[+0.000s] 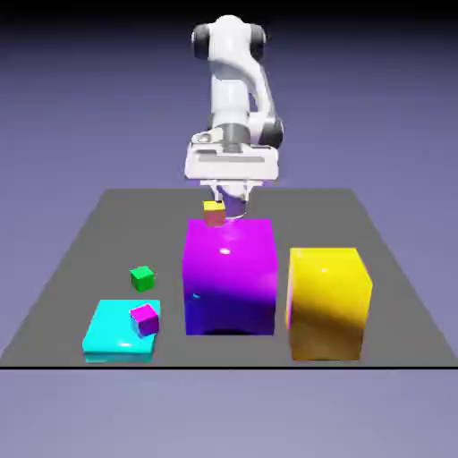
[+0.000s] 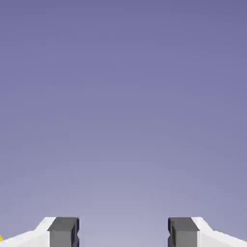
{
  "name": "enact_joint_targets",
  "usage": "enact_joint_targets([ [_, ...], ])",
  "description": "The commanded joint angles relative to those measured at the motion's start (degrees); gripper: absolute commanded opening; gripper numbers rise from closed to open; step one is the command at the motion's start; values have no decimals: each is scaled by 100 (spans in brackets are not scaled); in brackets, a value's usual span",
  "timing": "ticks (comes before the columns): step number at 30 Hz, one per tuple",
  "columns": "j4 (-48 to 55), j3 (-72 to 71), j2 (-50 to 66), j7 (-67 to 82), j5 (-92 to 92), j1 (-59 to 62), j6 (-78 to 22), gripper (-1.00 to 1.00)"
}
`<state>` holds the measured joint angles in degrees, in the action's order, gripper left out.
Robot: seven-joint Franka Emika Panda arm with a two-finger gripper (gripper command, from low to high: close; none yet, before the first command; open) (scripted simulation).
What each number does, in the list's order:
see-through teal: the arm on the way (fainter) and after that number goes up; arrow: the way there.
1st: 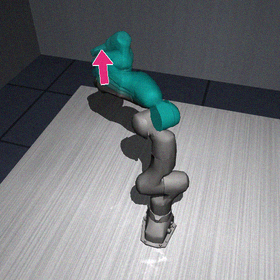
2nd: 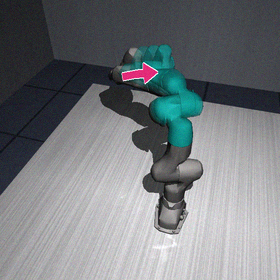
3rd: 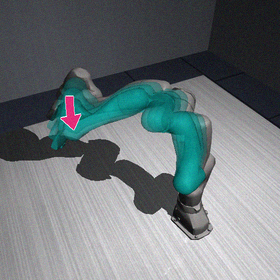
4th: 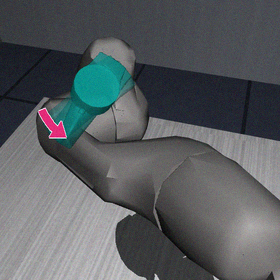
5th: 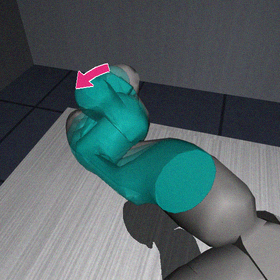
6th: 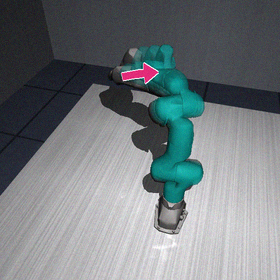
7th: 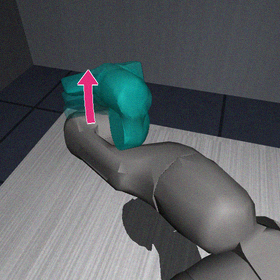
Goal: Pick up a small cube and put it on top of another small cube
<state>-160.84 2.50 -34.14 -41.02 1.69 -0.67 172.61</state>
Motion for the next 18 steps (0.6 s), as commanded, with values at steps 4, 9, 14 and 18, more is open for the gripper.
enact_joint_targets([
  [4,53,831,-491,476,560,6,-464,0],
  [9,118,1869,-1104,1071,1260,13,-1044,0],
  [14,184,2907,-1718,1666,1959,20,-1623,0],
  [18,236,3738,-2208,2142,2519,26,-2087,0],
])
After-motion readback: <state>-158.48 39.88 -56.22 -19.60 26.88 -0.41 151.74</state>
